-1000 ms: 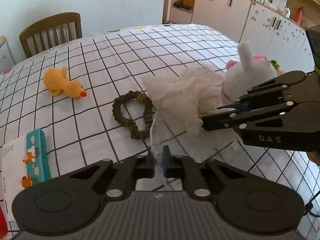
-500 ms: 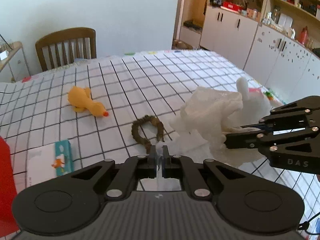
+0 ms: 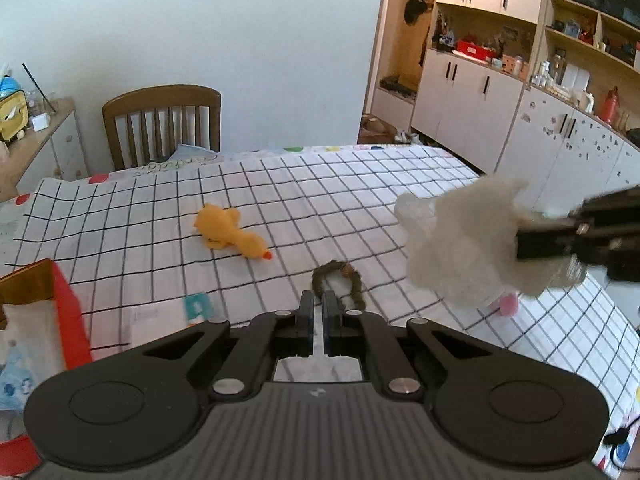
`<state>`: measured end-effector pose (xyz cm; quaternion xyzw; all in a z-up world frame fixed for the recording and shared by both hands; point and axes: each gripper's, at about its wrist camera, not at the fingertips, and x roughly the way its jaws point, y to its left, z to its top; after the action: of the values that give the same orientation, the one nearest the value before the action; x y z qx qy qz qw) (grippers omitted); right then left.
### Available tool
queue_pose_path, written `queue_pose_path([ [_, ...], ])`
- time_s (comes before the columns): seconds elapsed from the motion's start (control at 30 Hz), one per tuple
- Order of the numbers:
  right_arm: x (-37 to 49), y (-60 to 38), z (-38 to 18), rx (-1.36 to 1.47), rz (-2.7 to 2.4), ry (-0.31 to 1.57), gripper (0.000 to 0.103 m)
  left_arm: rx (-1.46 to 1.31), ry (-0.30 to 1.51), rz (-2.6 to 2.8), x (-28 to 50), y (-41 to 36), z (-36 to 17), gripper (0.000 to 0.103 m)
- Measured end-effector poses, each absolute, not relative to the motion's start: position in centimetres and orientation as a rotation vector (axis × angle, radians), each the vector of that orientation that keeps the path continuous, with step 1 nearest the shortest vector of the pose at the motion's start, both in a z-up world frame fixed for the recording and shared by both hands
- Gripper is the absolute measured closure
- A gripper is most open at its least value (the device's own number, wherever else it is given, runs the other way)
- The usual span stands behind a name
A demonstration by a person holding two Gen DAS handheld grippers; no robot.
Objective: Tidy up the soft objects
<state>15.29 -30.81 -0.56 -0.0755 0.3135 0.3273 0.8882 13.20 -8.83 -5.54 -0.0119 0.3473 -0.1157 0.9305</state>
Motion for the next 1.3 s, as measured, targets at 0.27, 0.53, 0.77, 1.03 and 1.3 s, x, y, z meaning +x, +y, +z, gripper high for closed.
queue_pose_path([
  [0.27, 14.0, -31.0, -1.6, -0.196, 0.614, 0.689, 0.096, -0.006, 0.763, -0.293, 12.3, -8.6, -7.0, 0.098],
  [0.53, 12.1, -33.8, -4.6, -0.151, 0.513, 0.783, 0.096, -0.055, 0.830, -0.326, 12.9, -9.9, -9.7, 0.065],
  [0.77, 11.3, -35.6, -5.8, -0.121, 0.489, 0.816, 0.096, -0.068, 0.868, -0.308, 13.8, -11.2, -11.6, 0.015],
  [1.03, 11.4, -36.6, -7.3, -0.122, 0.507, 0.864, 0.096, -0.039, 0.930, -0.216, 14.3, -12.3, -14.6, 0.014],
  [1.3, 12.9, -36.3, -11.2, -0.149, 0.532, 0.966, 0.096, 0.020, 0.937, -0.304, 13.9, -15.0, -15.0, 0.008],
])
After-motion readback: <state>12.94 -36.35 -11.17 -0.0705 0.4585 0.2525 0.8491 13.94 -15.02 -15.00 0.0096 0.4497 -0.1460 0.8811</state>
